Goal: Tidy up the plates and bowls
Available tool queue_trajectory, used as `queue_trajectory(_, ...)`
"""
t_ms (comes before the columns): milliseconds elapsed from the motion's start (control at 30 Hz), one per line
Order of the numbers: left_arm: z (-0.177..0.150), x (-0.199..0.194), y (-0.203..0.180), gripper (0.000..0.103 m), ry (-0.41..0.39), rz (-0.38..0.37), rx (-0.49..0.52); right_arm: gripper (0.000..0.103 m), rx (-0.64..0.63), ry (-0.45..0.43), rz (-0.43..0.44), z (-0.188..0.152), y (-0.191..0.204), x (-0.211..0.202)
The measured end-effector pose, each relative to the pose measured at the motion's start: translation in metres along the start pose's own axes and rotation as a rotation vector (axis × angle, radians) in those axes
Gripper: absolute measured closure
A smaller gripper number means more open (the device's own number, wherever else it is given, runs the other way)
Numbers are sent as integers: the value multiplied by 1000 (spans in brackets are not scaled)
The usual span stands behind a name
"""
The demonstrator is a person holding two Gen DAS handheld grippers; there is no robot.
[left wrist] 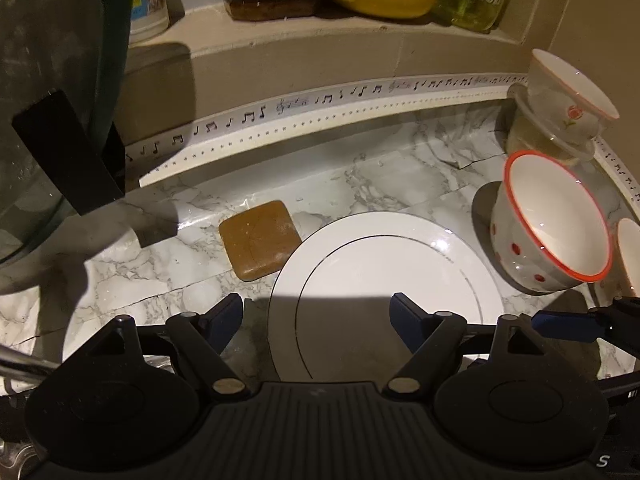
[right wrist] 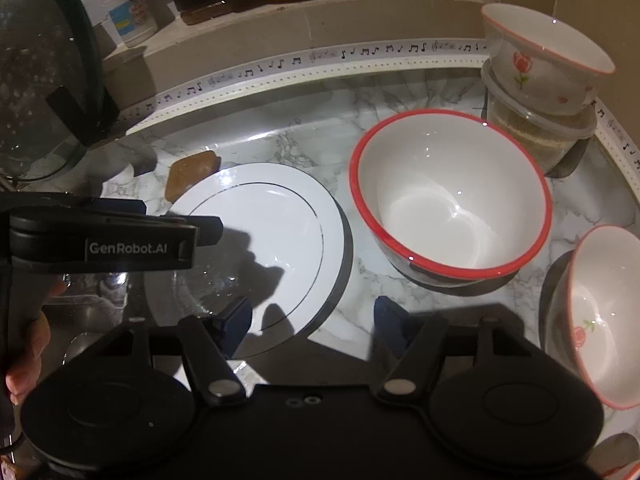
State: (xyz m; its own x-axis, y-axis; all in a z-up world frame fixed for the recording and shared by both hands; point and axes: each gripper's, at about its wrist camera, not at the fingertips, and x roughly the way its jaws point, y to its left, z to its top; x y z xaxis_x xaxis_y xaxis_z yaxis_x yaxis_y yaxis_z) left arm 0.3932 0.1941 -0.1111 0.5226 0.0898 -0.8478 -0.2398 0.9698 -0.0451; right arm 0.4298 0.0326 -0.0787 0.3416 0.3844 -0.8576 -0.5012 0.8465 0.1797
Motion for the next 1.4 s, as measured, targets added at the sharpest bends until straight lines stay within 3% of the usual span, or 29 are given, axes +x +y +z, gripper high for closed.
queue_trajectory(233,-1,9,5,23,5,-28,-22,44,19,5,14,4,0,13)
queue_trajectory(367,-1,14,8,43,22,-49,-41,48,17,-3,16,4,1,15)
queue_trajectory(600,-1,14,5,48,15,-43,-31,60,17,-10,32,8,2,18)
queue_trajectory(700,-1,14,7,57,9,-30,-45,64,27,-19,21,9,2,18)
queue_trajectory(867,-1,12,12,66,2,-22,-66,80,42,-31,-12,9,-2,18)
queue_trajectory(1400,-4,-8,13,68,1,-29,-68,85,111,-40,17,0,-6,1)
